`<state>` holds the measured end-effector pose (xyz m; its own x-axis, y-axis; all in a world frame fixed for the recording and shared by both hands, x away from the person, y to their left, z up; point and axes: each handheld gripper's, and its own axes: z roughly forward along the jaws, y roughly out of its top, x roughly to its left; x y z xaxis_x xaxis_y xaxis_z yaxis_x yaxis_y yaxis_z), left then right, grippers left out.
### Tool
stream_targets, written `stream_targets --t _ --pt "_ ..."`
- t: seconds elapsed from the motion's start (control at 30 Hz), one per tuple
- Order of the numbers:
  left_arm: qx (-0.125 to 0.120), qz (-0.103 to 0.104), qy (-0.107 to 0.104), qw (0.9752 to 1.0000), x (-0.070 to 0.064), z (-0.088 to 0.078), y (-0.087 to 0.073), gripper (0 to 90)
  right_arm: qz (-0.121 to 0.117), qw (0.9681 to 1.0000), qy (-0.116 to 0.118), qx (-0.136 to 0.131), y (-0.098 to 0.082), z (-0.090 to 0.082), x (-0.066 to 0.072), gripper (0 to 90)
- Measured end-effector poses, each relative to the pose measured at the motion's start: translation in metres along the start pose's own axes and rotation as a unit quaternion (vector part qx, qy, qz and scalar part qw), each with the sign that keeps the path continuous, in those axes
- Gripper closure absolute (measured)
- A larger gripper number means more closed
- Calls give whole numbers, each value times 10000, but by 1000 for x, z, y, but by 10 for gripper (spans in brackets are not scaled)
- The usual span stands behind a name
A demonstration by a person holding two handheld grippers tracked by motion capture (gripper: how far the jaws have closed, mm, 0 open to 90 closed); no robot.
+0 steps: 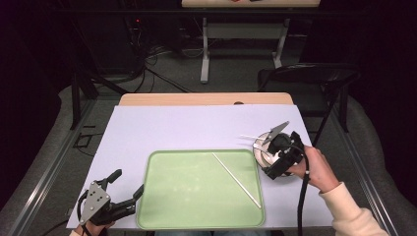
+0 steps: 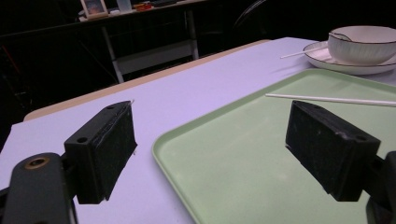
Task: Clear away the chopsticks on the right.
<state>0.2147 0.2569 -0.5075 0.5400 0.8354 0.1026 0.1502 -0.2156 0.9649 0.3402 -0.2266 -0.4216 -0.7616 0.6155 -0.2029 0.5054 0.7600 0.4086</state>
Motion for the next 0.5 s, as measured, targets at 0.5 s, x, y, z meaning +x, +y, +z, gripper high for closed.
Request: stream_targets --t 0.5 --pt "1 5 -1 10000 0 0 0 158 -217 9993 -117 284 4 -6 -79 0"
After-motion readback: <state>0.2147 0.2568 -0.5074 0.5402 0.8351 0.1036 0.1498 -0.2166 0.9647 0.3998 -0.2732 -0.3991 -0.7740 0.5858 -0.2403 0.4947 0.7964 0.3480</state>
